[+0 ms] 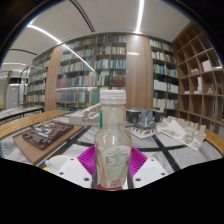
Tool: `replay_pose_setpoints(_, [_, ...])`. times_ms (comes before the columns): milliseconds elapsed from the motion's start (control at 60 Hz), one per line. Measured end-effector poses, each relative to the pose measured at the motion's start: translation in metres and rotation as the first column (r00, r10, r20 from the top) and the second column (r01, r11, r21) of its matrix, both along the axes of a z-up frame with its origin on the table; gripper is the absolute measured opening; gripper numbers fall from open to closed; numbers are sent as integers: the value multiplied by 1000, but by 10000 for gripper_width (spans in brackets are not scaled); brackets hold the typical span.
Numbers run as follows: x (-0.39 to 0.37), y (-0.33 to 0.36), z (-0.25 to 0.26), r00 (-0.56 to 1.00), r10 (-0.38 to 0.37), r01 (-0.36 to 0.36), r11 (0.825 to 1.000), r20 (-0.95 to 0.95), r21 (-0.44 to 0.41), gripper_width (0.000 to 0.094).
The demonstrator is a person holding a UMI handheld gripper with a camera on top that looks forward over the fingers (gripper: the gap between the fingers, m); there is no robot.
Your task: Pour water
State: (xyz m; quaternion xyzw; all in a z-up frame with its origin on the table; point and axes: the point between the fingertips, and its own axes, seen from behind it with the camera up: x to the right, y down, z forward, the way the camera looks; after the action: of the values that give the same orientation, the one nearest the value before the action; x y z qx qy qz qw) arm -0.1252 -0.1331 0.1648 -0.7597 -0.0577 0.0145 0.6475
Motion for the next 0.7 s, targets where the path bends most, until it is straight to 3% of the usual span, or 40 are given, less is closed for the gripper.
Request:
replay_pose_setpoints(233, [-1, -1, -98, 1000, 2, -1, 992, 10, -125, 404])
replay_pose_setpoints(250, [-2, 1, -90, 1000, 2, -2, 997, 3, -74, 405])
replay_pose_setpoints(300, [-2, 1, -92, 1000, -2, 2, 998, 5, -60, 415])
replay_pose_setpoints(450, [3, -3, -95, 1000, -14, 13, 995, -8, -103, 597])
replay_pose_setpoints(550, [6, -18, -95, 999, -33, 28, 986, -29, -166, 877])
replay_pose_setpoints(600, [11, -30, -88, 998, -54, 46, 983, -36, -178, 841])
replay_pose_setpoints(700, [18, -65, -72, 997, -68, 58, 980, -47, -191, 857])
